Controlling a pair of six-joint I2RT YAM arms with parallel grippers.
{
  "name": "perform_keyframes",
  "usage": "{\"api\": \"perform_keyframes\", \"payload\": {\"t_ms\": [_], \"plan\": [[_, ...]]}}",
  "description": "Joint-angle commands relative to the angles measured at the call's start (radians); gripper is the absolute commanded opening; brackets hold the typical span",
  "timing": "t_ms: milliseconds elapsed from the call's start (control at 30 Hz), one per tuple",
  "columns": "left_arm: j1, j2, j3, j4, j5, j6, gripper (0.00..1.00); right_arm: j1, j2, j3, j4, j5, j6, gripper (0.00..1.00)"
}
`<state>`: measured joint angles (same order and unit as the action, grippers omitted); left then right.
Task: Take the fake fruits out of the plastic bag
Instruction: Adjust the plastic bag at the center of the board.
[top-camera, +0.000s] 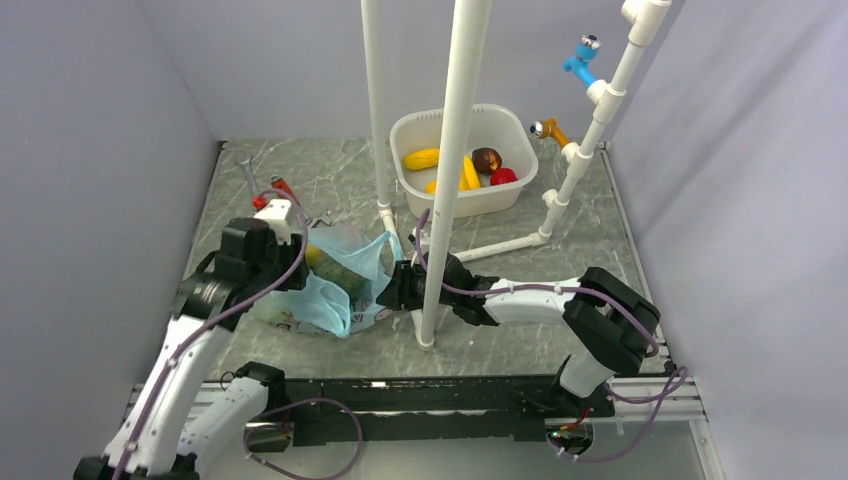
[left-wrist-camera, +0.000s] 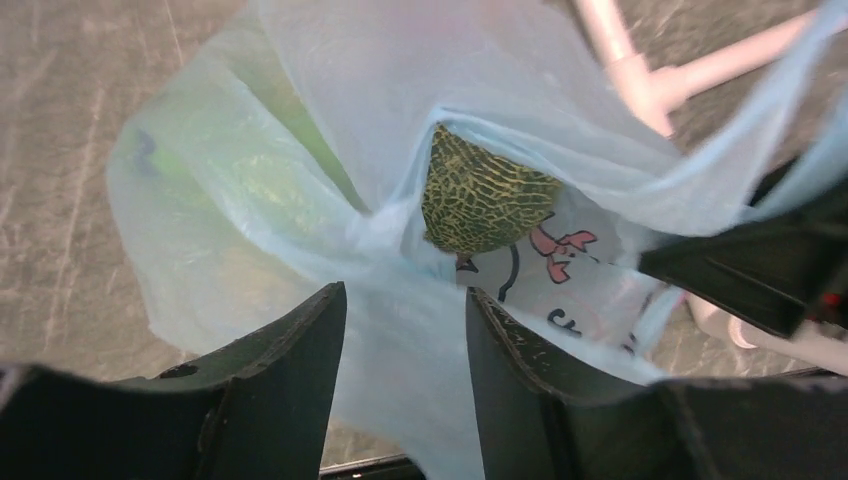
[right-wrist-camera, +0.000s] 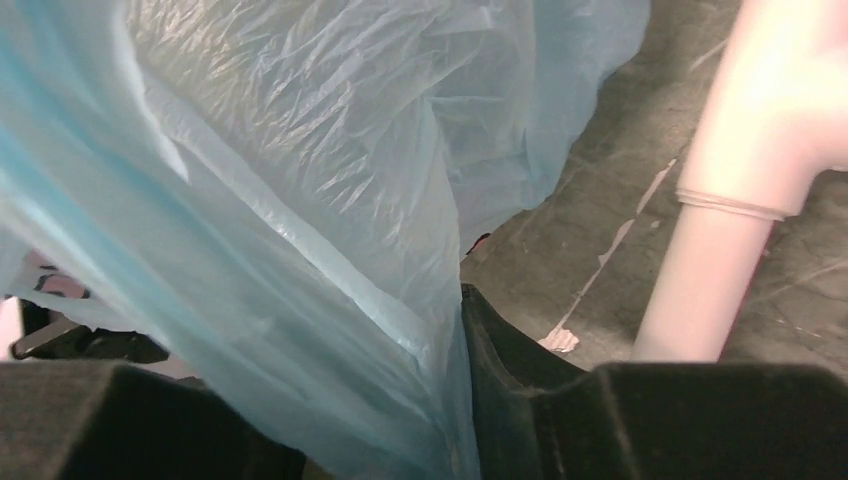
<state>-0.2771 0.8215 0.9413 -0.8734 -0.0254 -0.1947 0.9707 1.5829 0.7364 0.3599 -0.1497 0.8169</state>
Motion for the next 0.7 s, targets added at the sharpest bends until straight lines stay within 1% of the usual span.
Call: {"api": "perform_keyframes", "payload": {"t_ms": [0, 33, 100, 133, 200, 267, 333, 400, 433, 567, 667], "plan": [[0.001, -0.156, 0.090, -0.013, 0.014, -0.028, 0.54, 0.008, 0.008, 0.005, 0.005, 0.066, -0.057, 0.36], [0.002, -0.179, 0.110, -0.027, 0.054, -0.029, 0.60, 0.009, 0.007, 0.003, 0.002, 0.069, -0.061, 0.36], [0.002, -0.215, 0.136, -0.049, 0.160, -0.027, 0.84, 0.007, 0.001, -0.001, 0.009, 0.063, -0.070, 0.37], [0.001, -0.231, 0.140, -0.053, 0.223, -0.024, 0.92, 0.007, 0.000, -0.001, 0.011, 0.055, -0.073, 0.40], [0.001, -0.248, 0.133, -0.069, 0.366, -0.018, 0.99, 0.008, -0.006, 0.005, 0.005, 0.044, -0.081, 0.51], [-0.002, -0.247, 0.124, -0.105, 0.461, -0.004, 0.99, 0.006, -0.017, 0.006, 0.013, 0.018, -0.088, 0.61], [-0.017, -0.247, 0.118, -0.141, 0.483, 0.021, 1.00, 0.004, -0.030, 0.009, 0.014, -0.002, -0.107, 0.70], [-0.056, -0.252, 0.109, -0.152, 0.477, 0.037, 0.99, 0.005, -0.044, 0.022, 0.000, -0.011, -0.146, 0.75], [-0.082, -0.250, 0.109, -0.157, 0.450, 0.033, 1.00, 0.004, -0.054, 0.032, -0.020, 0.000, -0.164, 0.78], [-0.194, -0.211, 0.113, -0.201, 0.262, 0.003, 0.99, -0.007, -0.089, 0.068, -0.103, 0.041, -0.238, 0.83], [-0.276, -0.169, 0.109, -0.219, 0.134, -0.047, 0.99, -0.026, -0.106, 0.090, -0.140, 0.042, -0.261, 0.84]]}}
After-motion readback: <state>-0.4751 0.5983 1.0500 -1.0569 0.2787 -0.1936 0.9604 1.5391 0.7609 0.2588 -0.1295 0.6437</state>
